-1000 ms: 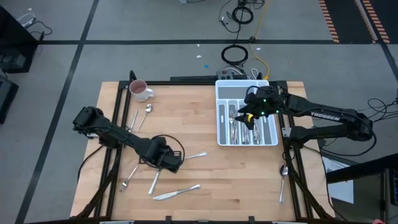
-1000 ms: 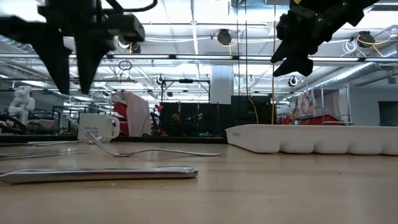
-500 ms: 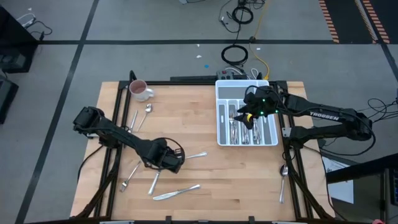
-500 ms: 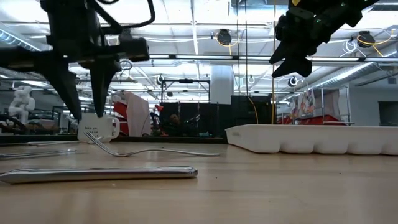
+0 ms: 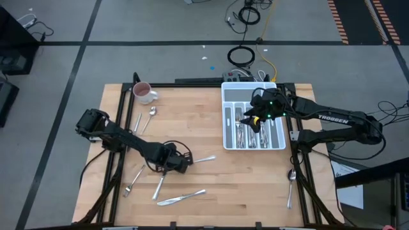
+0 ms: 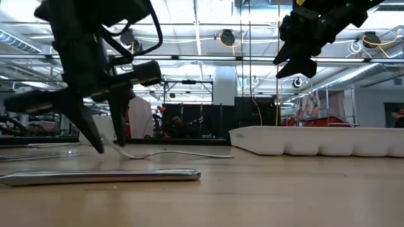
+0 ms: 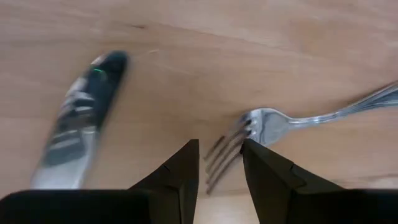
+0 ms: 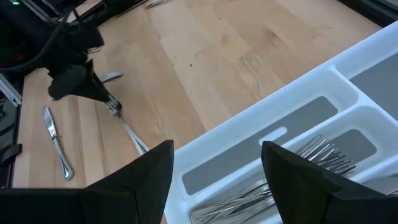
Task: Sort silverware
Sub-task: Put the silver fork into the silverware tray
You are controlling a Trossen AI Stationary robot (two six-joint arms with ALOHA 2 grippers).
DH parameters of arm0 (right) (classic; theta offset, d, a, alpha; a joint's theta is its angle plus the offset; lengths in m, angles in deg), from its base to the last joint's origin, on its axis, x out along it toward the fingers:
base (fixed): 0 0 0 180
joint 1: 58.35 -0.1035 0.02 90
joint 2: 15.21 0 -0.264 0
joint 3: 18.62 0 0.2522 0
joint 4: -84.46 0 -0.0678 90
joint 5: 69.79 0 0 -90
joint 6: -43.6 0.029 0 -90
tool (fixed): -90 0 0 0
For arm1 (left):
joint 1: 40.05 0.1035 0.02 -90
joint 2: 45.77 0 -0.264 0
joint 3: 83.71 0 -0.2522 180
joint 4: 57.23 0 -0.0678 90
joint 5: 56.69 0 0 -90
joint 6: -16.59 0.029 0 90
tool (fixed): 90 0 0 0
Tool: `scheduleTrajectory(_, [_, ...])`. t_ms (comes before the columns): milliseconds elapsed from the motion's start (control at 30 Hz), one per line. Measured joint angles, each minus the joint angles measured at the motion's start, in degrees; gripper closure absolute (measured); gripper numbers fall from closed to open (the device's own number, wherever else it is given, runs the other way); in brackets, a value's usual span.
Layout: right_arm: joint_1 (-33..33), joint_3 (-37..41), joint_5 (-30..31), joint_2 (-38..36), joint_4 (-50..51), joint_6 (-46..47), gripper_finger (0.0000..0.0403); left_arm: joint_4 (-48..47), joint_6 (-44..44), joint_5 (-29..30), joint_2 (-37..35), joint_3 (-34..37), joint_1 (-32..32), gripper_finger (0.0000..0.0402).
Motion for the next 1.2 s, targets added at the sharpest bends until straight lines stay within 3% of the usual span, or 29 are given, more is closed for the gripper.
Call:
scheduleTrajectory(100, [0.0, -0.1, 0.0, 0.0, 0.0, 0.0, 0.0167, 5.7, 0.2, 0.0, 0.0, 2.8, 0.9, 0.0297])
scheduleTrajectory(267, [0.0, -0.1, 0.0, 0.0, 0.0, 0.0, 0.0167, 10.3, 2.2, 1.8, -0.2, 4.4, 1.3, 0.0385])
scheduleTrajectory(533, [0.0, -0.1, 0.0, 0.0, 0.0, 0.1, 0.0167, 14.9, 5.0, 4.6, -1.4, 4.7, 2.2, 0.0396])
scheduleTrajectory(767, [0.0, -0.1, 0.0, -1.1, -2.1, 0.2, 0.0167, 15.0, 11.1, 7.0, -7.3, 3.8, 2.9, 0.04])
scheduleTrajectory(1000, [0.7, -0.1, 0.0, -5.4, -5.4, -0.5, 0.0167, 10.0, 28.9, 7.2, -14.7, 0.5, 6.4, 0.0401])
scheduleTrajectory(1100, [1.5, -0.1, 0.4, -7.4, -5.3, -1.3, 0.0167, 8.3, 42.2, 7.2, -16.4, -1.7, 9.5, 0.0401])
scheduleTrajectory(1200, [2.4, -0.1, 0.5, -9.1, -5.0, -1.5, 0.0167, 7.4, 59.9, 3.6, -16.7, -4.7, 14.0, 0.0401])
